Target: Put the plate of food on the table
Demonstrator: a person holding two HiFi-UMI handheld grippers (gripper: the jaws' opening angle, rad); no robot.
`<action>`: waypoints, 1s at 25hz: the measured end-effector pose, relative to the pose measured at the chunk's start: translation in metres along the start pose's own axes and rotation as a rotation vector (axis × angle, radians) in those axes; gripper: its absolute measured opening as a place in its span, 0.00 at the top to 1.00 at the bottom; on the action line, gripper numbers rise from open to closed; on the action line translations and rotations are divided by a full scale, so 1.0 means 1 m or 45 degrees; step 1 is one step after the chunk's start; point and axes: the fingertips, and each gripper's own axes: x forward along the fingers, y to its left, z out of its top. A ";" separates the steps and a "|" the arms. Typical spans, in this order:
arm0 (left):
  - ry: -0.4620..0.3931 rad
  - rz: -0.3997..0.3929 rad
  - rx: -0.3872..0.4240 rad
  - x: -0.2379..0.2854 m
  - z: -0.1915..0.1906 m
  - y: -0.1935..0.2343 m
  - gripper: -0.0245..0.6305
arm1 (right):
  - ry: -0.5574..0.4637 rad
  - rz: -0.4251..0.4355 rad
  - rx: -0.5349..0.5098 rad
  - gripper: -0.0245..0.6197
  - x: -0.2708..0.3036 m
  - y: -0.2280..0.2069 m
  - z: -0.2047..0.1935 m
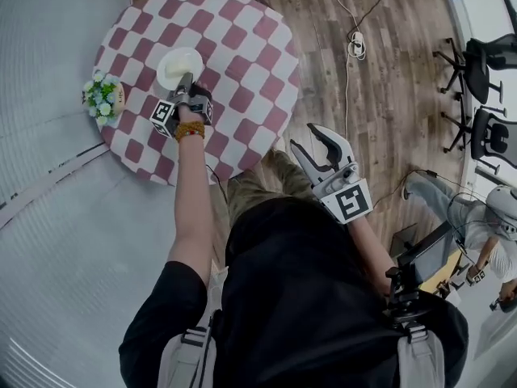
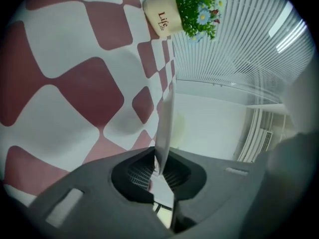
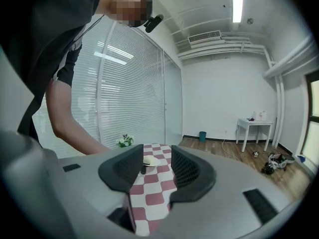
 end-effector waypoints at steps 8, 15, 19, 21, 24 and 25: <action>0.070 0.054 -0.060 0.049 -0.002 0.021 0.93 | 0.207 -0.033 0.009 0.68 0.003 0.019 -0.036; 0.019 0.071 -0.092 0.046 0.012 0.044 0.93 | 0.110 -0.018 0.089 0.68 0.021 0.025 -0.023; 0.043 0.089 -0.089 0.043 0.012 0.045 0.93 | 0.098 0.021 0.045 0.68 0.025 0.031 -0.018; 0.047 0.104 -0.099 0.042 0.011 0.046 0.93 | 0.090 0.028 0.039 0.68 0.027 0.033 -0.015; 0.055 0.107 -0.160 0.040 0.008 0.045 0.93 | 0.072 0.037 0.039 0.68 0.030 0.036 -0.010; 0.059 0.103 -0.185 0.040 0.006 0.045 0.93 | 0.063 0.038 0.044 0.68 0.031 0.036 -0.009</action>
